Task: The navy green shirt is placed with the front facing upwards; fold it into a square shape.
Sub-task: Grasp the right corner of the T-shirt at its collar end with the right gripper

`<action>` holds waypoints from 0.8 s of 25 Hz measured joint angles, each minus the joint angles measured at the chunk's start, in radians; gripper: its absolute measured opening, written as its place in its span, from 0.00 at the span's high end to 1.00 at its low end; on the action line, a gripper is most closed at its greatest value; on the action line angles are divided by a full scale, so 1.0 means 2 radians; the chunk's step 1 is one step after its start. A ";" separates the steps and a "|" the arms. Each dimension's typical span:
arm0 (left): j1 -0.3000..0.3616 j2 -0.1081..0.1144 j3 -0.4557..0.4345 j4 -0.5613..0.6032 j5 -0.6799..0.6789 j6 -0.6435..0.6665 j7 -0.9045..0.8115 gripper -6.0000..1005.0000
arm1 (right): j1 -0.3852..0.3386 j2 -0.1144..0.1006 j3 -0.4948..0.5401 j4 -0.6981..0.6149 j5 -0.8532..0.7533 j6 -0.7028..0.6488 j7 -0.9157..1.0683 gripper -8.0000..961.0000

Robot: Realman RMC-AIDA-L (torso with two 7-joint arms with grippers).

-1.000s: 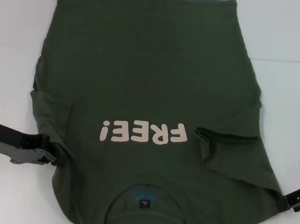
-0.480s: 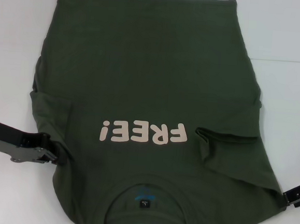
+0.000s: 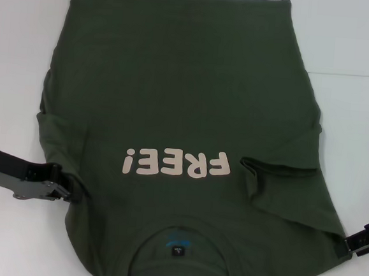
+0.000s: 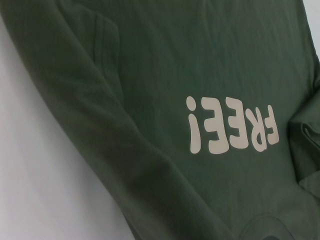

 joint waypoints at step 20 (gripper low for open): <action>0.000 0.000 0.000 0.000 -0.004 0.001 0.003 0.94 | 0.005 0.003 -0.032 0.006 0.000 0.018 -0.001 0.41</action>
